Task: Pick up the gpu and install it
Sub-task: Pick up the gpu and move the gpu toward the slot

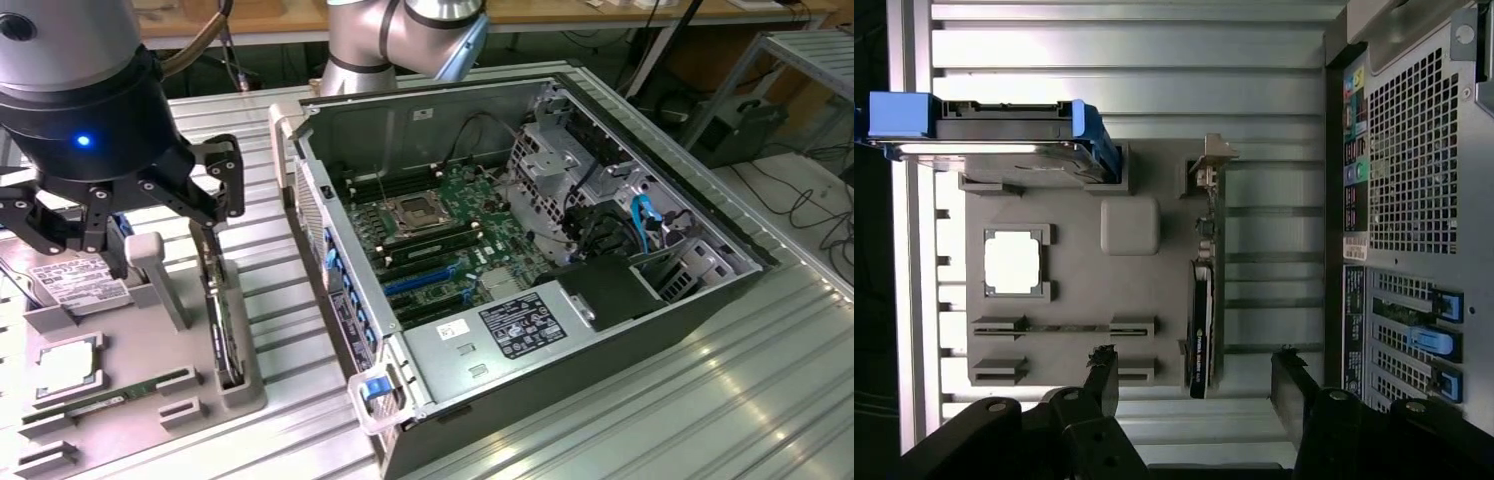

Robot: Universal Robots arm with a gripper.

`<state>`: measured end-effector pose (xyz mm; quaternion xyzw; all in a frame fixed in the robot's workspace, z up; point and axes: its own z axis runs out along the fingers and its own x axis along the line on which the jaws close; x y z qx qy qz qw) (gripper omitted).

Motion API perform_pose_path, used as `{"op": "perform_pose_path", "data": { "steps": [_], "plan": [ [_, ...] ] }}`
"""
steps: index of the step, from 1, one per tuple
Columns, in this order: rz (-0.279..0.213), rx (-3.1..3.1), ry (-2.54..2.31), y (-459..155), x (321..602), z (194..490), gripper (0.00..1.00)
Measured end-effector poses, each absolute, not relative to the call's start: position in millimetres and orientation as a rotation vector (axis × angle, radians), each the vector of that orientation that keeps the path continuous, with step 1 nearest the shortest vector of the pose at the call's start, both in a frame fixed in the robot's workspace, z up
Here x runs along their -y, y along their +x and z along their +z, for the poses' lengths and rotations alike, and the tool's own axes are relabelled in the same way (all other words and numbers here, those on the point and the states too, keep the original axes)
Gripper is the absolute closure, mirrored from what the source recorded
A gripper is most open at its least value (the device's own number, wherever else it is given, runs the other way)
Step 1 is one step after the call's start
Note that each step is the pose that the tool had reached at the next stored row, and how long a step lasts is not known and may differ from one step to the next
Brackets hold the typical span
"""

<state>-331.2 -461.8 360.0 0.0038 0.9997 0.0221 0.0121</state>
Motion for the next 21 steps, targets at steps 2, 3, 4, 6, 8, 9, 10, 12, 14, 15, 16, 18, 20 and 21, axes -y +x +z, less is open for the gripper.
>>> {"op": "perform_pose_path", "data": {
  "steps": [2, 3, 4, 6, 8, 9, 10, 12, 14, 15, 16, 18, 20, 21],
  "plan": [
    [0.069, -3.116, 0.012, -331.2, 462.3, 358.6, 0.27],
    [0.069, -3.116, 0.012, -331.1, 462.8, 358.0, 0.27],
    [0.069, -3.117, 0.012, -331.2, 463.2, 357.3, 0.27],
    [0.069, -3.116, 0.012, -331.3, 463.6, 355.8, 0.27],
    [0.069, -3.116, 0.012, -331.2, 463.9, 354.4, 0.27],
    [0.069, -3.117, 0.012, -331.2, 463.9, 353.7, 0.27],
    [0.069, -3.117, 0.012, -331.2, 463.9, 352.9, 0.27],
    [0.069, -3.117, 0.012, -331.2, 464.1, 350.8, 0.27],
    [0.069, -3.117, 0.012, -331.2, 464.2, 349.1, 0.27],
    [0.069, -3.116, 0.012, -331.2, 464.2, 348.1, 0.27],
    [0.069, -3.116, 0.012, -331.2, 464.3, 347.0, 0.27],
    [0.069, -3.117, 0.012, -331.2, 464.3, 344.7, 0.27],
    [0.069, -3.116, 0.012, -331.2, 464.3, 342.2, 0.27],
    [0.069, -3.116, 0.012, -331.2, 464.3, 340.7, 0.27]
  ]
}}
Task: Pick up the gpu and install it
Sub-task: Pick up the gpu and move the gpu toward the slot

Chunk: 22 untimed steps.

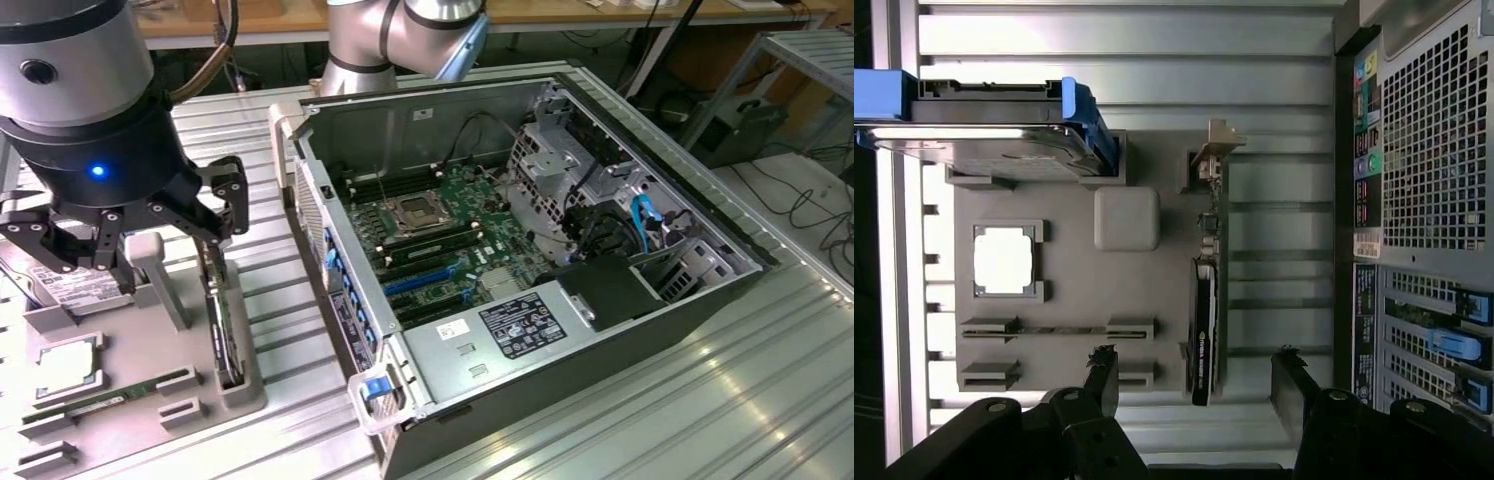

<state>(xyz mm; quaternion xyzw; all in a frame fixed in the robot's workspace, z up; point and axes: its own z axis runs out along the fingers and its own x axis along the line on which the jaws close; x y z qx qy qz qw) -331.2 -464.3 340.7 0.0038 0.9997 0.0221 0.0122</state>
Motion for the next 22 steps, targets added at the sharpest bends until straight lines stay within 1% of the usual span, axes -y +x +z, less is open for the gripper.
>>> {"op": "perform_pose_path", "data": {
  "steps": [22],
  "plan": [
    [0.069, -3.117, 0.001, -330.4, 464.5, 308.3, 0.27]
  ]
}}
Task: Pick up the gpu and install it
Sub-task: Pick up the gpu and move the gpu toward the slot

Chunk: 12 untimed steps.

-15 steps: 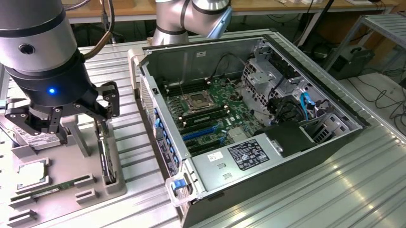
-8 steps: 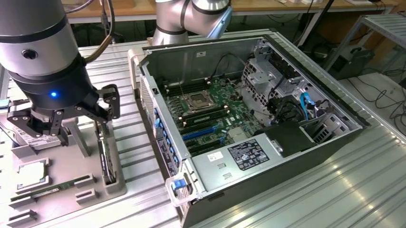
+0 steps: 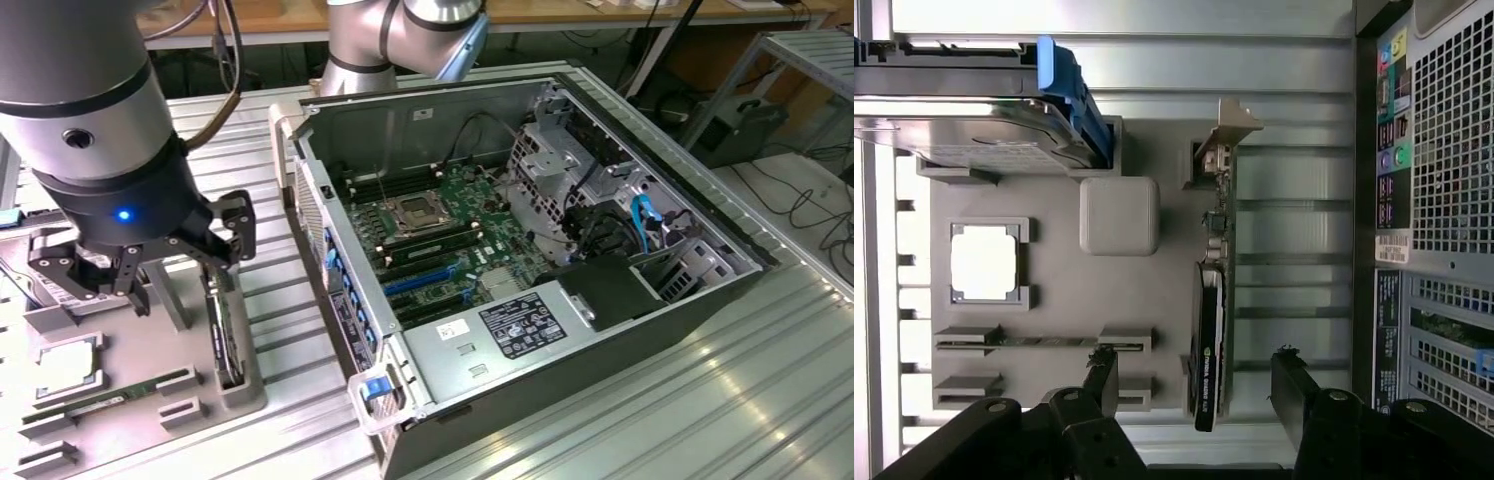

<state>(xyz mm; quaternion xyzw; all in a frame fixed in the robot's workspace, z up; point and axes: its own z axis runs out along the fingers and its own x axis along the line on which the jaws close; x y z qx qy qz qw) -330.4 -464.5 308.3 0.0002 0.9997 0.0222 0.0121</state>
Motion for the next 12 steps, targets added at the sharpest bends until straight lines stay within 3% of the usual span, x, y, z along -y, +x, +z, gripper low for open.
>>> {"op": "perform_pose_path", "data": {
  "steps": [12],
  "plan": [
    [0.066, -3.117, 0.0, -328.2, 460.0, 285.9, 0.27]
  ]
}}
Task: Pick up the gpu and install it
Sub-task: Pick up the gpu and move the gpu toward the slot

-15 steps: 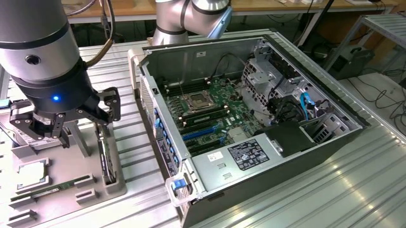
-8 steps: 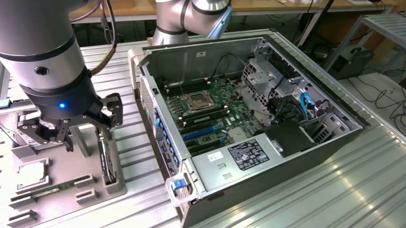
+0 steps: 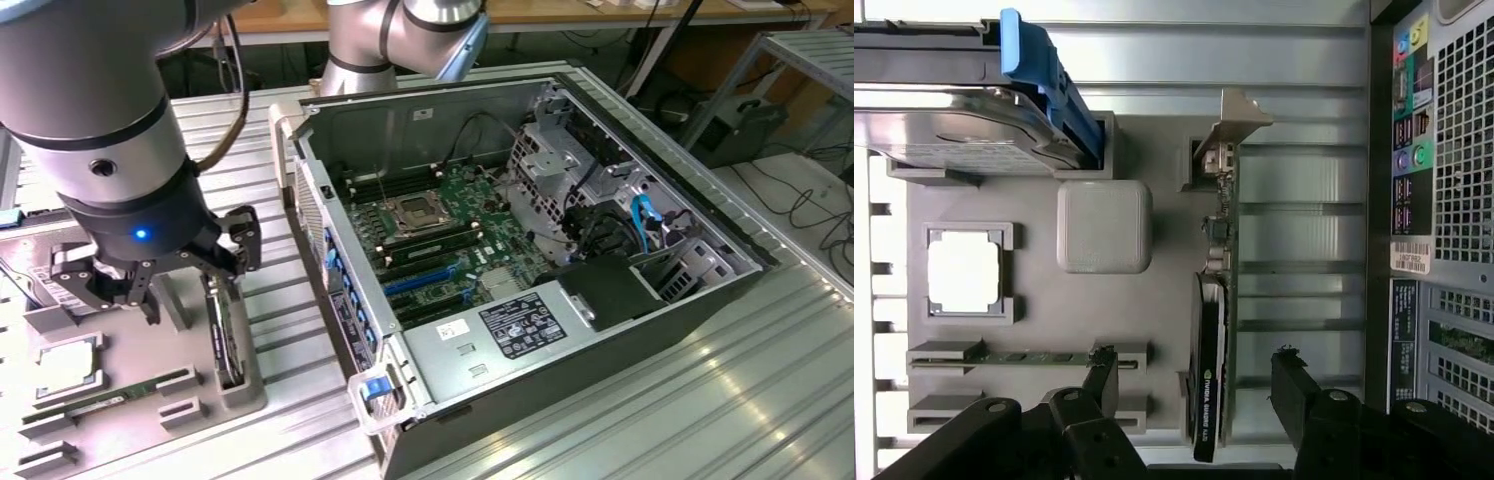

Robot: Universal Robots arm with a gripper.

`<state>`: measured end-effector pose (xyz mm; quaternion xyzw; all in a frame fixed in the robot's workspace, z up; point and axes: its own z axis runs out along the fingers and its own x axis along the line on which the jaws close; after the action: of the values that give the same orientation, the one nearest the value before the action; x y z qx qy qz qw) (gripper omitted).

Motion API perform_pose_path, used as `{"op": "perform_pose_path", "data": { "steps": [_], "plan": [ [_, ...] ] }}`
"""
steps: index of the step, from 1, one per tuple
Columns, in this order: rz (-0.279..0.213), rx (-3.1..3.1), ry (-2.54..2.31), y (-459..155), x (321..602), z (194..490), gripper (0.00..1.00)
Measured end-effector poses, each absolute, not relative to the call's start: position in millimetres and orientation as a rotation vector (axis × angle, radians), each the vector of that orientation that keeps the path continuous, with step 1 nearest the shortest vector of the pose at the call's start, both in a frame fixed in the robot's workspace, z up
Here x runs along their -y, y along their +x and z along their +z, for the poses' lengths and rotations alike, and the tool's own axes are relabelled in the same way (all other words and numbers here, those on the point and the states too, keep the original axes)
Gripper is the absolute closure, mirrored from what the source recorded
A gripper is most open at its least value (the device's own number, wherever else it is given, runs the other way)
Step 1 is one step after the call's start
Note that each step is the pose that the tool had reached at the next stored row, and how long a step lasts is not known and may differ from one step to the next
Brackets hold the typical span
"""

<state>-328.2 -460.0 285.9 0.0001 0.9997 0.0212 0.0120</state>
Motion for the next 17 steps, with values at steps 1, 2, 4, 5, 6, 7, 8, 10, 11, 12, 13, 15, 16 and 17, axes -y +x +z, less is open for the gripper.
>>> {"op": "perform_pose_path", "data": {
  "steps": [1, 2, 4, 5, 6, 7, 8, 10, 11, 12, 13, 15, 16, 17],
  "plan": [
    [0.066, -3.117, 0.0, -328.1, 459.8, 284.1, 0.27],
    [0.066, -3.117, 0.001, -328.1, 459.7, 282.2, 0.27],
    [0.066, -3.117, 0.001, -327.7, 459.5, 278.5, 0.27],
    [0.066, -3.118, 0.001, -327.4, 459.3, 276.7, 0.27],
    [0.065, -3.119, 0.001, -327.1, 459.0, 274.7, 0.27],
    [0.063, -3.119, 0.001, -326.8, 458.9, 273.1, 0.27],
    [0.062, -3.119, 0.001, -326.4, 458.9, 271.5, 0.27],
    [0.059, -3.119, 0.001, -324.7, 458.9, 268.2, 0.27],
    [0.058, -3.119, 0.001, -323.5, 458.9, 266.3, 0.27],
    [0.058, -3.119, 0.001, -322.2, 458.9, 263.6, 0.27],
    [0.058, -3.119, 0.001, -321.5, 458.8, 261.0, 0.27],
    [0.058, -3.119, 0.001, -321.4, 458.8, 257.2, 0.27],
    [0.058, -3.119, 0.001, -321.4, 458.8, 255.3, 0.27],
    [0.058, -3.119, 0.001, -321.4, 458.8, 253.5, 0.27]
  ]
}}
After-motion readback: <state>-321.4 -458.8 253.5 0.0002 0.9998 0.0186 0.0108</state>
